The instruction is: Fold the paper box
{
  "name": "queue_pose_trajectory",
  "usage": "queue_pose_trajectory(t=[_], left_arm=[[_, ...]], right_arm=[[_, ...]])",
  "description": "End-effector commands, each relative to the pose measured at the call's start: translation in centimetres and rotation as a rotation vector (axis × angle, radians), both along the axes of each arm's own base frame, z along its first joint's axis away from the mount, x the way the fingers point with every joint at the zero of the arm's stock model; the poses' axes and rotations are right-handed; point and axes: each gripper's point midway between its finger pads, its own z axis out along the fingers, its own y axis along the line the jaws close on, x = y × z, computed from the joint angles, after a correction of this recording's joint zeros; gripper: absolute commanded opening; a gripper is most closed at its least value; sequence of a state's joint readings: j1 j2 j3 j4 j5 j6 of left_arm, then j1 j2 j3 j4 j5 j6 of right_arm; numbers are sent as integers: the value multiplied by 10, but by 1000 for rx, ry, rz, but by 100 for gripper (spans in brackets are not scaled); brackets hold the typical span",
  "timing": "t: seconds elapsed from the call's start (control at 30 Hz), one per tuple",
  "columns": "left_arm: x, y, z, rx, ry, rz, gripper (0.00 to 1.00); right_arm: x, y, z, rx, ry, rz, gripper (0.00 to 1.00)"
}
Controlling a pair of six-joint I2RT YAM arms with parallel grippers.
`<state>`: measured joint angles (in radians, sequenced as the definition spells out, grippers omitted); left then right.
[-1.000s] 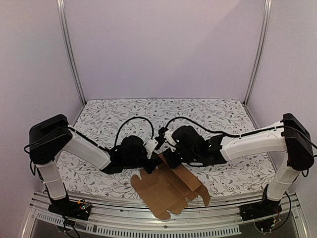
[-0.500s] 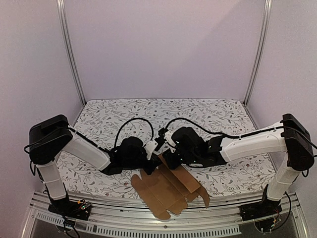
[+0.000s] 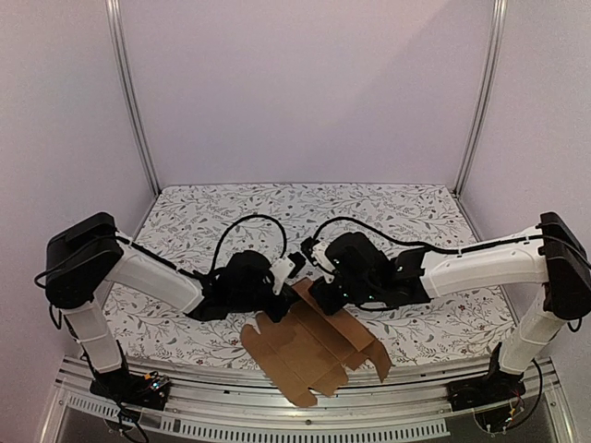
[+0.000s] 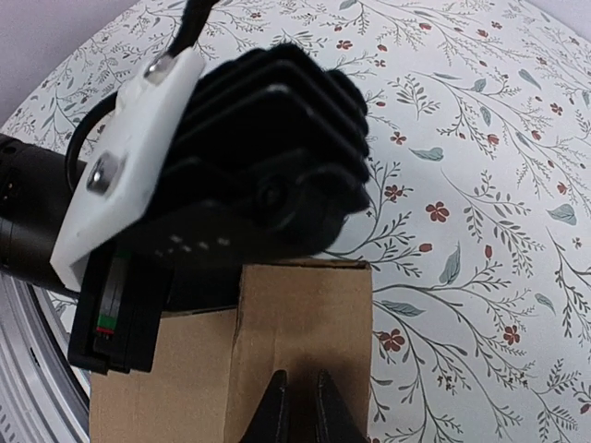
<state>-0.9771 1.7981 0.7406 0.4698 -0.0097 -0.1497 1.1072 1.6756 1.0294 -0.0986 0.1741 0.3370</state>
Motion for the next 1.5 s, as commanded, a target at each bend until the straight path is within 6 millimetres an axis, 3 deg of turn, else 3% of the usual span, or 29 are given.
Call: queue_pose_trajectory(t=[0.0,0.13,0.3,0.43,0.53,0.63,0.83,1.1,1.2,1.43,1.47], left_arm=[[18,15,16,57,-31,116,0],[28,32,27,31,16,211,0],[42,59,27,33,112,355,0],[52,79,20,19,247,455,0],[56,92,23,2,229,538,0],[57,103,25,-4,231,603,0],[53,106,28,-32,238,638,0],[50,104,32,-42,225,628,0],[48,102,33,-46,223,620,0],[46,96,37,-54,226,595,0],[46,95,38,-57,224,593,0]], right_arm=[[-3,-25,10,-52,32,-9,12],[3,-47,26,-46,26,-41,18],[10,-84,43,-18,39,-118,29],[12,-110,43,45,128,-206,35],[8,-122,39,88,152,-254,46],[0,-131,24,132,205,-309,51],[-13,-127,7,348,317,-341,57],[-12,-115,-24,651,472,-397,55],[-15,-119,-33,744,511,-424,57],[-21,-119,-44,923,595,-423,58],[-19,-116,-35,986,594,-396,57]])
